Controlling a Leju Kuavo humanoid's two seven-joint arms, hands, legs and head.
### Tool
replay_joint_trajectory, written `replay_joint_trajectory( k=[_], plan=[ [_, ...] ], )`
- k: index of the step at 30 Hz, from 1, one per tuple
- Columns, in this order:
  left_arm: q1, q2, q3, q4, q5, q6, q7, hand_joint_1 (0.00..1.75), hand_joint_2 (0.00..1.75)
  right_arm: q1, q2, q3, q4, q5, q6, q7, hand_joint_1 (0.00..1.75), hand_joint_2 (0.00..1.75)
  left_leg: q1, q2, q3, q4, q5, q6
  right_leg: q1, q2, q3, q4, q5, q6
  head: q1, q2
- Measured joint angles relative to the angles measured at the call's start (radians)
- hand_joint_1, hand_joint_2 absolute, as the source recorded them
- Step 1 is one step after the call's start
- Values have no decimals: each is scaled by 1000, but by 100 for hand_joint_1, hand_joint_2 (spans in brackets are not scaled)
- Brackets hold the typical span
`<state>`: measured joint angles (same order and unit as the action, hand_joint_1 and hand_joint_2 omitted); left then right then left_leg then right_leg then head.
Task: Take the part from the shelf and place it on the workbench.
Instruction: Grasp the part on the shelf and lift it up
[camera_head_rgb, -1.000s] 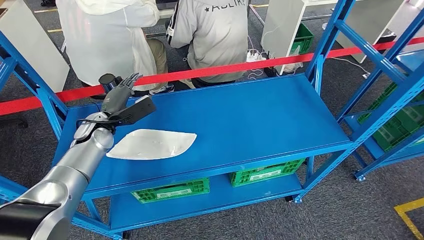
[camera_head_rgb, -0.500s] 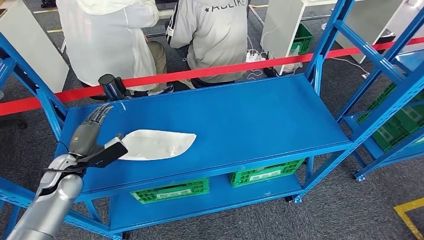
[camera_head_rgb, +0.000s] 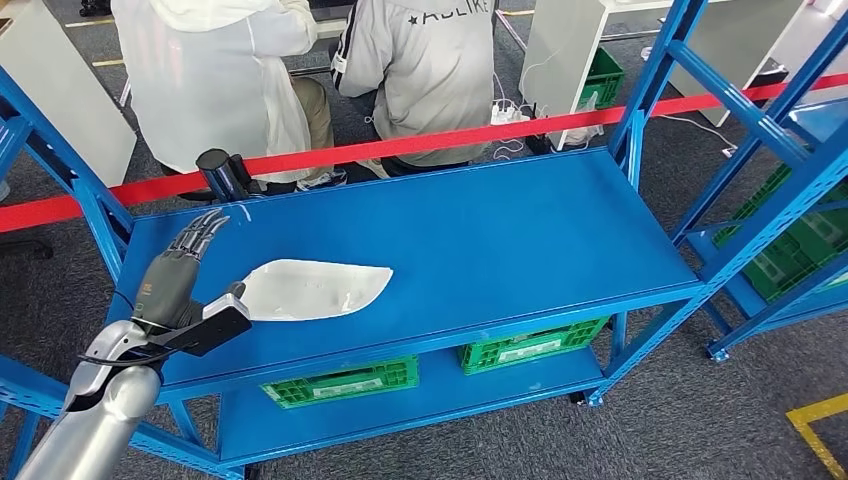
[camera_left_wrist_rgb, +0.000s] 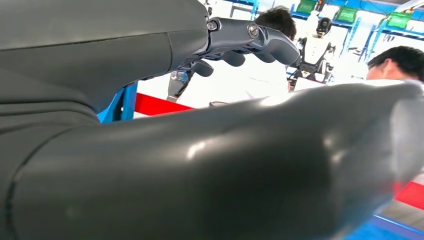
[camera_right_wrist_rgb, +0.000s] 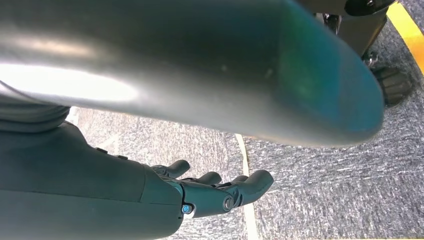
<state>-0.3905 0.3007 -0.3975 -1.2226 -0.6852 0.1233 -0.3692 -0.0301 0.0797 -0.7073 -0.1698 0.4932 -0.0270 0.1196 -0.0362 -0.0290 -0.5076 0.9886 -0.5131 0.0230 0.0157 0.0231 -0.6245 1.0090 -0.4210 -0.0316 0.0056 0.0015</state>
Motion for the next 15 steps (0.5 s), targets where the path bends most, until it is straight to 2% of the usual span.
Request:
replay_joint_trajectory(
  k=[5, 10, 12, 13, 15],
  plan=[
    [0, 2, -6, -17, 11, -12, 1, 0, 0, 0, 0, -4, 0, 0, 0, 2, 0, 0, -3, 0, 0, 1, 0, 3, -3, 0, 0, 0, 2, 5, 0, 0],
    [0, 3, -10, -26, 14, -15, 1, 0, 0, 0, 2, -8, 0, 0, 0, 2, 0, 0, -4, 2, 0, 0, 9, 15, -7, 0, -1, 1, 5, 17, 0, 0],
    [-1, 3, -11, -30, 14, -15, 2, 0, 0, -1, 3, -8, 0, 0, 0, 2, 0, 0, 1, 6, -1, -6, 18, 23, -6, -4, -18, 41, -27, 25, 1, 0],
    [-1, 3, -12, -31, 14, -16, 3, 0, 0, -2, 3, -9, 0, 0, 0, 2, 0, 0, 4, 8, -2, -7, 21, 26, -7, -7, -39, 91, -59, 29, 1, 0],
    [-1, 3, -16, -32, 14, -17, 5, 0, 0, -2, 3, -9, 0, 0, 0, 1, 0, 0, 4, 11, -10, -2, 22, 28, -10, -11, -98, 229, -127, 34, 1, 0]
  ],
)
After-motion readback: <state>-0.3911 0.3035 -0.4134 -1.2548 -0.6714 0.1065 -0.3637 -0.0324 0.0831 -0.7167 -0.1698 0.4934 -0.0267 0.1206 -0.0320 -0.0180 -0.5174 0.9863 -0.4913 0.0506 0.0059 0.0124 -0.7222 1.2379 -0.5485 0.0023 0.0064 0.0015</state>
